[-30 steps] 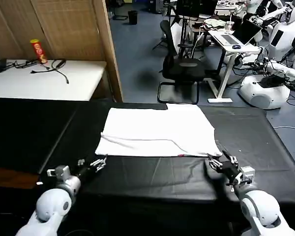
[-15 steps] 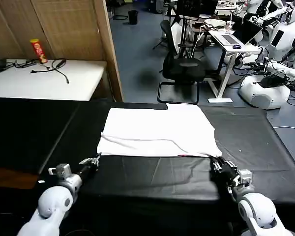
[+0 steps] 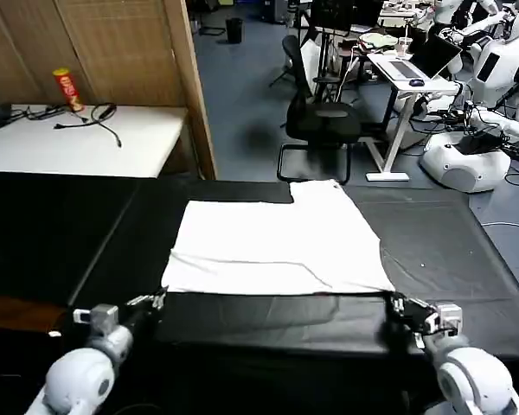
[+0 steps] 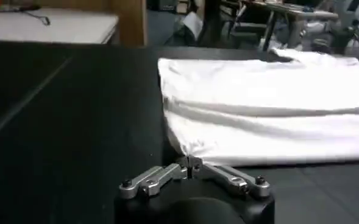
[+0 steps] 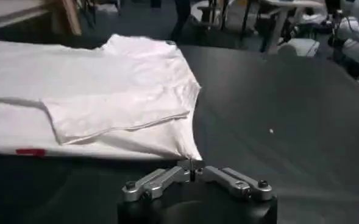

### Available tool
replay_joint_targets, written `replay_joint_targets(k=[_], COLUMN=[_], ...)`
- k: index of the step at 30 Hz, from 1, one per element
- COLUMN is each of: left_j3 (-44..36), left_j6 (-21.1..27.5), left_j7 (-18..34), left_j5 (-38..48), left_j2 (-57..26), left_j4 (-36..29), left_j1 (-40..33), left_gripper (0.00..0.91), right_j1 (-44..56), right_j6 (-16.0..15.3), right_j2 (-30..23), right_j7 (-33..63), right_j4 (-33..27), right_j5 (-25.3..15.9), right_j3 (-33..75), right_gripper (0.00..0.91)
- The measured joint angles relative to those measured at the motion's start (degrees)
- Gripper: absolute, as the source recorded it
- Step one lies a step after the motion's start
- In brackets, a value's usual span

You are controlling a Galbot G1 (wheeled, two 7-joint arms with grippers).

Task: Fold and organize the clothes.

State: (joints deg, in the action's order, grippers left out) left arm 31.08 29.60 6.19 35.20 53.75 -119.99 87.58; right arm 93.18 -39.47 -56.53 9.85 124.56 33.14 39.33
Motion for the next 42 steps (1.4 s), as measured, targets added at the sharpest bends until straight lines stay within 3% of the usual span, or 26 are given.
replay_joint_targets(k=[1,2,9,15,20,26,31,42], left_j3=[0.3,0.8,3.7,6.6,8.9,7.0,2.3,-12.6], left_j6=[0.2,0.3,4.2,12.6,12.7,8.3,7.0,8.7], left_j7=[0.1,0.2,2.3,4.9,5.1,6.1,3.8,-1.2], left_j5=[0.1,0.2,0.3,1.5,2.7,8.1,11.8,10.2], left_j2=[-0.6,-1.3,-2.8,-2.6,-2.0,-0.2,-0.1,1.6], left_j4=[-0.9,-1.7,-5.8,-10.1,-13.3,-8.6,2.3,28.8], left_j1=[1.1,2.3,8.3,11.1,9.8,-2.7,-18.1,-44.5], left_gripper=[0.527,0.878,0.878,0.878,0.878,0.878,0.878,0.878], right_j1=[1.2,2.2,7.2,8.6,3.2,-14.3,-29.2,-52.2], right_j6=[-0.2,-0.6,-2.7,-2.7,-2.5,4.1,5.1,5.8], right_j2=[-0.2,-0.4,-1.3,-0.9,0.2,0.8,-0.4,-5.8], right_j7=[-0.1,-0.1,-0.9,-0.2,-1.9,-2.5,-2.5,-1.8], right_j4=[0.9,1.7,7.1,12.1,11.1,-0.7,-12.6,-39.0], right_j5=[0.0,0.0,0.6,5.7,6.8,4.8,1.9,1.6], right_j3=[0.5,0.8,2.8,6.3,6.6,0.5,-7.2,-21.8], right_gripper=[0.497,0.878,0.878,0.878,0.878,0.878,0.878,0.878])
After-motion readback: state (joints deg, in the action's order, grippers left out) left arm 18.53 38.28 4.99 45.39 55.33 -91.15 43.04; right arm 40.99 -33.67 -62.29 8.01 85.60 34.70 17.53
